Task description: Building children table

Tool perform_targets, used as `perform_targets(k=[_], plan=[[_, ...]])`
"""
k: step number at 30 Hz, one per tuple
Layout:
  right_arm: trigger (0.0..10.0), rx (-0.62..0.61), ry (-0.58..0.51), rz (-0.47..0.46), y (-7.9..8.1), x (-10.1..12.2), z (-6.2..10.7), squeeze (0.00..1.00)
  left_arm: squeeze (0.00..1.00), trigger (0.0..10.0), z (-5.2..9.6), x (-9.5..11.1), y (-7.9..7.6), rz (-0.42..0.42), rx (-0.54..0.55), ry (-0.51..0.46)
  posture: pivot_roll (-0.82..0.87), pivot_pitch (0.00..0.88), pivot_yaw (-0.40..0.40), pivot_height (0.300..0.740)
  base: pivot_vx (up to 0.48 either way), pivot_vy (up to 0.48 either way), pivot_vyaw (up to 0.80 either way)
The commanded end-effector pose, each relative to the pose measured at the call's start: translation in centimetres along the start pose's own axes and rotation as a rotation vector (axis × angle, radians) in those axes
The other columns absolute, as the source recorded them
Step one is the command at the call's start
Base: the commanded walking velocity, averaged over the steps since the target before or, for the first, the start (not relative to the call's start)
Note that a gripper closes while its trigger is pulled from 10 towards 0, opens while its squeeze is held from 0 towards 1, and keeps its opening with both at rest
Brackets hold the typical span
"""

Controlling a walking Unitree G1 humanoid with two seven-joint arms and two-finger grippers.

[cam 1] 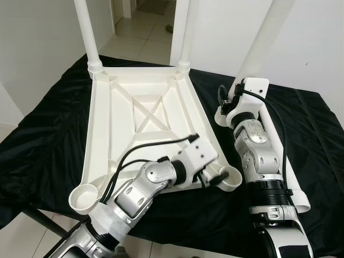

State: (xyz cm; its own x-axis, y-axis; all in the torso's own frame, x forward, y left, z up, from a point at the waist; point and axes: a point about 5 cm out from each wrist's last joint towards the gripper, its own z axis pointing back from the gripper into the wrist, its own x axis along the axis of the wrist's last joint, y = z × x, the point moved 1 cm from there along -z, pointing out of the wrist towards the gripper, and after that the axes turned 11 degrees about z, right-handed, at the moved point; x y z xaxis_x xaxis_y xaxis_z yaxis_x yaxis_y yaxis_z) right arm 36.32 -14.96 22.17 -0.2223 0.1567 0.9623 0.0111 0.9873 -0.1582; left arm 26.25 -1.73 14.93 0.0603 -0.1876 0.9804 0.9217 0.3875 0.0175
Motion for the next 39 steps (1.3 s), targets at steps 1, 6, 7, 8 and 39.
perform_targets(k=[1, 6, 7, 8, 39], plan=[[10.0, -0.027, -0.01, 0.006, -0.8, 0.1, 0.1, 0.0, 0.0, 10.0, -0.3, -1.4, 0.0, 0.003, 0.013, 0.054, 0.14, 0.015, -0.042, 0.74, 0.0, 0.0, 0.0], [10.0, -0.031, -0.006, 0.007, -0.8, 0.0, 0.1, 0.0, 0.0, 10.0, -0.4, -2.8, 0.2, 0.01, 0.039, 0.105, 0.13, 0.017, -0.038, 0.74, 0.0, 0.0, 0.0], [10.0, -0.032, -0.005, 0.007, -0.8, 0.0, 0.2, 0.0, 0.0, 10.0, -0.4, -3.2, 0.3, 0.008, 0.043, 0.12, 0.13, 0.017, -0.038, 0.74, 0.0, 0.0, 0.0], [10.0, -0.032, -0.005, 0.007, -0.8, 0.0, 0.2, 0.0, 0.0, 10.0, -0.4, -3.2, 0.3, 0.008, 0.043, 0.12, 0.13, 0.017, -0.038, 0.74, 0.0, 0.0, 0.0], [10.0, -0.047, 0.016, 0.01, -1.1, -0.4, 0.5, 0.0, 0.0, 10.0, -0.7, -6.0, -0.2, -0.015, 0.009, 0.252, 0.13, 0.029, -0.021, 0.74, 0.0, 0.0, 0.0]])
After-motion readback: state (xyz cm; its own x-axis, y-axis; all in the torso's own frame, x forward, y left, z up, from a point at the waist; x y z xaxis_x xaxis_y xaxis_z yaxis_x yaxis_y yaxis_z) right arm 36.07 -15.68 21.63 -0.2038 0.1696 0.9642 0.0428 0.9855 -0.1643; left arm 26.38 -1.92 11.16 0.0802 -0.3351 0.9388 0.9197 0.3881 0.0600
